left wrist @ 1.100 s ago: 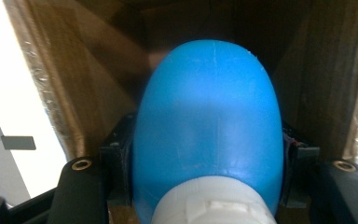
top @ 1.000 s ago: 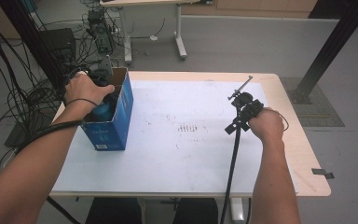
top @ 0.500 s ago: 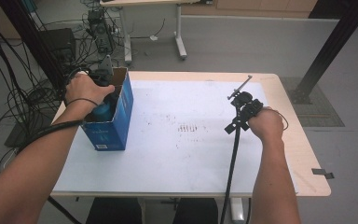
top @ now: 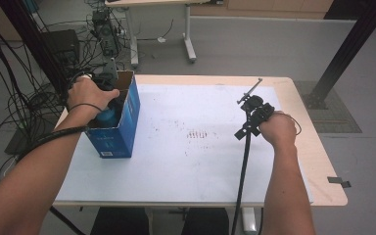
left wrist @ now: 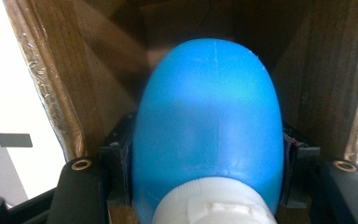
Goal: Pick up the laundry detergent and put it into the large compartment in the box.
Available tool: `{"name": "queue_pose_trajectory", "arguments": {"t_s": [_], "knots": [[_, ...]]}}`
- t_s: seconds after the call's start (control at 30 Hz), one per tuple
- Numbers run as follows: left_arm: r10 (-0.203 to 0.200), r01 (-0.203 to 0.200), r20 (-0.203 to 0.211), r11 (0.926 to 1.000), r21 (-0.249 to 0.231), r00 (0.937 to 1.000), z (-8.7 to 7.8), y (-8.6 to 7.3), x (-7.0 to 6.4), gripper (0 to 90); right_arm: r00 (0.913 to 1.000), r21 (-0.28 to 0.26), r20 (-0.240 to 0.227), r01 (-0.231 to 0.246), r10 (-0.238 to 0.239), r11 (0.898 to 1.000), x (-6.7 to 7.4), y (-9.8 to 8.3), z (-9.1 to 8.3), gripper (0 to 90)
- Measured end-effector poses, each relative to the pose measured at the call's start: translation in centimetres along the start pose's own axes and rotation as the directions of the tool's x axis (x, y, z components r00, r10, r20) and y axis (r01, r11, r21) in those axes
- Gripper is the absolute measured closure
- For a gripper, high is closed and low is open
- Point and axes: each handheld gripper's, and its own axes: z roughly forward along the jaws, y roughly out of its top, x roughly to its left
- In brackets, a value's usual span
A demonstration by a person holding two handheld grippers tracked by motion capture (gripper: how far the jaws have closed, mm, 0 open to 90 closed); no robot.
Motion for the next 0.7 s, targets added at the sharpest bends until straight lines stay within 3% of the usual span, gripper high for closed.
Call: {"name": "queue_pose_trajectory", "arguments": {"t_s": [0.7], "knots": [[-0.001, 0.001, 0.0, 1.0, 0.004, 1.0, 0.0, 0.01, -0.08, 37.2, 1.0, 0.0, 0.0, -0.008, 0.008, 1.0, -0.11, -0.3, 0.1, 3.6]]}}
